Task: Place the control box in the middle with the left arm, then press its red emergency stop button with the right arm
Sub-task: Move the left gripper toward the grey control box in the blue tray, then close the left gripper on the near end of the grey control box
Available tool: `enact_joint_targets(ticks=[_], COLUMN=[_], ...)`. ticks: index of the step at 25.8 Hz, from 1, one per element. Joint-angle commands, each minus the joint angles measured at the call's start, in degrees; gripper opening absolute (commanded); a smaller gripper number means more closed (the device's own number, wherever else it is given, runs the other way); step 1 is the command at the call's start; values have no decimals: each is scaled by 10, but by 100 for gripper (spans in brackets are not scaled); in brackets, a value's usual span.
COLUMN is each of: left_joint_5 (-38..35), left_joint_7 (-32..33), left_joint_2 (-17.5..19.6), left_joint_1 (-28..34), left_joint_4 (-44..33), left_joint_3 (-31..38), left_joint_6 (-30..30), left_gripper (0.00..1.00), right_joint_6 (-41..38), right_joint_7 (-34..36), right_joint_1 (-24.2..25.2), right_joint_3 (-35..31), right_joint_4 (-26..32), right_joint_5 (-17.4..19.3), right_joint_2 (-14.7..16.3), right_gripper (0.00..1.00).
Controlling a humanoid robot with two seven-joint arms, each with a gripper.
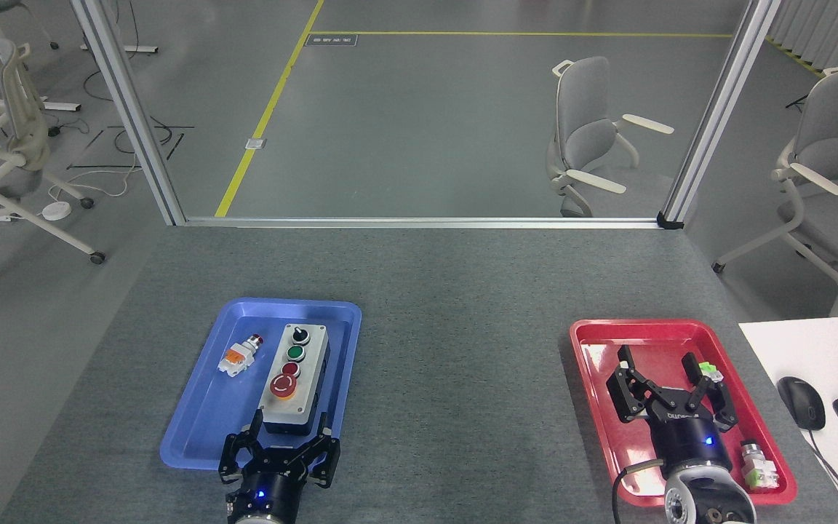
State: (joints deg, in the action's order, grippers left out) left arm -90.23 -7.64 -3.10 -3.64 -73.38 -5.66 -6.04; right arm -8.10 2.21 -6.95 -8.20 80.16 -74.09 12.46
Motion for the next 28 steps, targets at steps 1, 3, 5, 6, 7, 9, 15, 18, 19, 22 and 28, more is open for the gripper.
enact_joint_targets(ticks=[1,3,5,6,7,9,15,18,19,22,28], left_joint_5=[0,1,2,3,3,5,8,9,10,10,15], left_joint_7=[1,2,1,1,1,1,1,2,2,2,0], left_joint_2=[-1,-1,-1,1,3,6,5,5,5,4,3], left_joint_1=[-12,-17,-25,-29,-31,-32,-42,-55,-59,-73,-102], left_joint_4=[22,25,40,47,49,49,68,84,91,112,161], left_joint_3=[-1,1,1,1,2,5,7,8,9,9,10], left_joint_6=[-5,-7,-12,-14,-15,-15,-16,-20,-22,-22,-23], left_gripper=[98,98,98,98,98,98,98,98,98,98,99], right_joint_6=[0,0,0,0,0,0,0,1,1,1,2], right_joint_7=[0,0,0,0,0,0,0,0,0,0,0], right_joint_1=[0,-1,-1,-1,-1,0,-1,-1,-1,-1,-1], right_joint_3=[-1,-1,-1,-1,-1,-1,-1,-1,-1,-1,-1], right_joint_4=[0,0,0,0,0,0,0,0,0,0,0], right_joint_5=[0,0,0,1,1,1,1,1,1,1,1], right_joint_2=[-1,-2,-2,-2,-2,-2,-1,-1,0,1,0], right_gripper=[99,99,99,99,99,99,99,99,99,99,99])
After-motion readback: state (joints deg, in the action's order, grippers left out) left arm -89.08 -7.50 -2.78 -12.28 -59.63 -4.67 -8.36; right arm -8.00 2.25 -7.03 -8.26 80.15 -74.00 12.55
